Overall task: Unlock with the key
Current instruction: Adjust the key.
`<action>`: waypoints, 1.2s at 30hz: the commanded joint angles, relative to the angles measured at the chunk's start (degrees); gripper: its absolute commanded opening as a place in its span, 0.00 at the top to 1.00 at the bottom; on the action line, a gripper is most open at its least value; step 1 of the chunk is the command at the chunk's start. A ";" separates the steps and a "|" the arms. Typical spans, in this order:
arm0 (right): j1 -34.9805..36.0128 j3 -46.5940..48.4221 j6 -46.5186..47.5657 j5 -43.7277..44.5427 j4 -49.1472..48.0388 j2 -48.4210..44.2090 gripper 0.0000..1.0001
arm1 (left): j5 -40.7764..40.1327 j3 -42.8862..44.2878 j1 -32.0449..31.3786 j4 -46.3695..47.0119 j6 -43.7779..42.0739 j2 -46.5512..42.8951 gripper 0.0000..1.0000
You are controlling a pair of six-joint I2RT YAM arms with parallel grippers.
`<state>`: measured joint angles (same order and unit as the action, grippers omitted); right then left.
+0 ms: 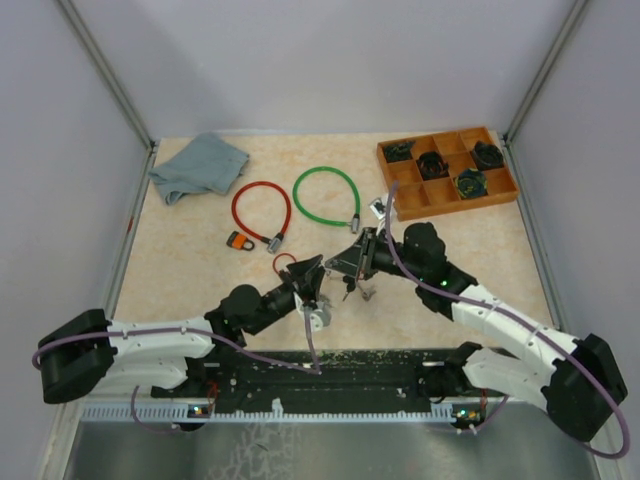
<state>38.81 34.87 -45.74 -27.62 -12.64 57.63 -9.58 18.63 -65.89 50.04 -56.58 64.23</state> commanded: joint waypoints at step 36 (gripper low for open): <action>-1.45 -15.78 6.52 4.00 -42.12 -1.36 1.00 | 38.21 0.67 29.28 20.55 115.09 1.30 0.53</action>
<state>37.78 19.05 -37.80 -21.41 -48.51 55.44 19.99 20.08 -39.18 54.13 40.42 61.12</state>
